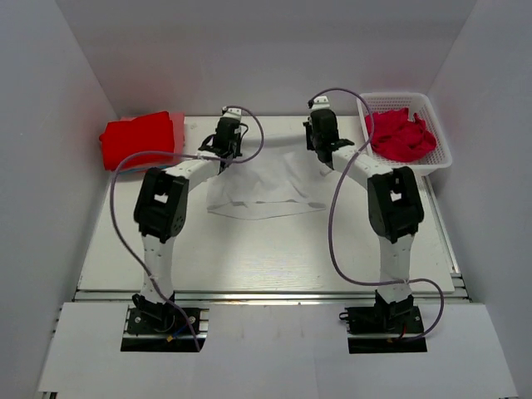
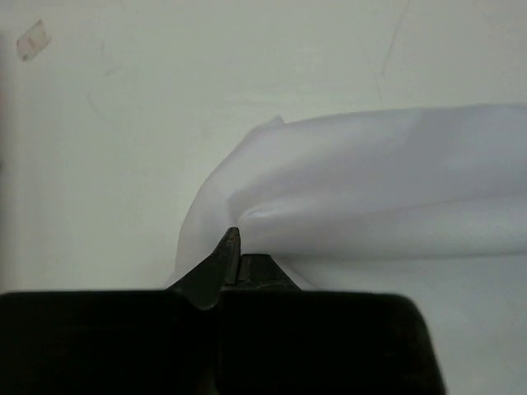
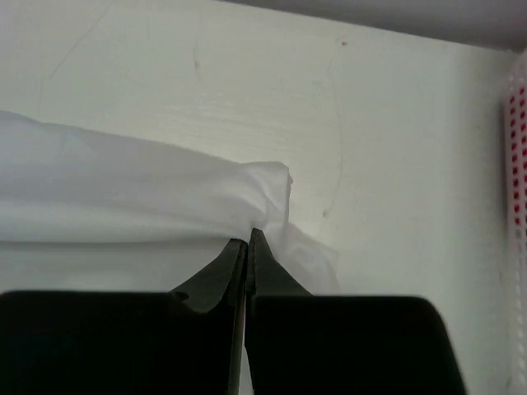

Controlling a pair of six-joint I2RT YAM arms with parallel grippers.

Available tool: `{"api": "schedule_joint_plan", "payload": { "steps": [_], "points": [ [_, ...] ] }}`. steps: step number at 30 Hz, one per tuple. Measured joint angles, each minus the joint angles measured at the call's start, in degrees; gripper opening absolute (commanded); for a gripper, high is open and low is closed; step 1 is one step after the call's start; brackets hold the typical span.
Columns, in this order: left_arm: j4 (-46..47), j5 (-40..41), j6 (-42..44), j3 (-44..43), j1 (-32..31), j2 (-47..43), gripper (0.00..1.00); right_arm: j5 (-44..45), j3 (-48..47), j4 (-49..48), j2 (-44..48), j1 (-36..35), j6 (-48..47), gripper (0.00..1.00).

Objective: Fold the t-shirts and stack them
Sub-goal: Flatten out the tshirt

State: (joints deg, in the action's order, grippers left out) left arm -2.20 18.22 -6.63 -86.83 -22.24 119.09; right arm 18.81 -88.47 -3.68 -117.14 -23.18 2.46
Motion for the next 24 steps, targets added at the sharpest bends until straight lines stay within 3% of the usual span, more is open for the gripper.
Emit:
{"api": "schedule_joint_plan", "payload": {
  "steps": [1,2,3,4,5,7,8,13,24],
  "points": [
    [-0.94,-0.68,0.02,-4.59,0.72,3.58,0.01,-0.92,-3.43,0.46,-2.82,0.81,0.09,0.00],
    [-1.27,-1.18,0.04,-8.00,1.33,6.45,0.11,-1.44,-6.58,0.92,-5.57,1.53,0.17,0.00],
    [-2.67,-1.88,0.04,-12.22,1.97,9.42,0.47,-1.86,-9.70,1.05,-8.09,2.21,0.24,0.02],
    [-3.56,-2.64,0.33,-15.74,2.47,11.91,0.72,-2.36,-12.41,1.22,-10.40,2.82,0.28,0.33],
    [-4.50,-2.93,0.59,-18.25,2.93,13.75,0.99,-2.60,-14.71,1.86,-12.31,3.30,0.59,0.56],
    [-7.34,-3.43,0.57,-22.18,3.91,15.96,1.00,-2.97,-19.69,4.79,-15.65,4.33,0.59,0.88],
    [-8.68,-3.74,0.46,-23.23,4.35,16.39,1.00,-3.41,-21.49,6.03,-16.72,4.85,0.61,0.90],
    [-12.68,-5.11,0.50,-21.40,6.03,13.73,1.00,-4.39,-21.03,10.80,-15.39,6.32,0.42,0.90],
    [-14.75,-3.43,-8.96,17.44,6.67,-18.95,1.00,-12.11,7.78,14.62,12.04,5.14,6.84,0.89]
  ]
}}
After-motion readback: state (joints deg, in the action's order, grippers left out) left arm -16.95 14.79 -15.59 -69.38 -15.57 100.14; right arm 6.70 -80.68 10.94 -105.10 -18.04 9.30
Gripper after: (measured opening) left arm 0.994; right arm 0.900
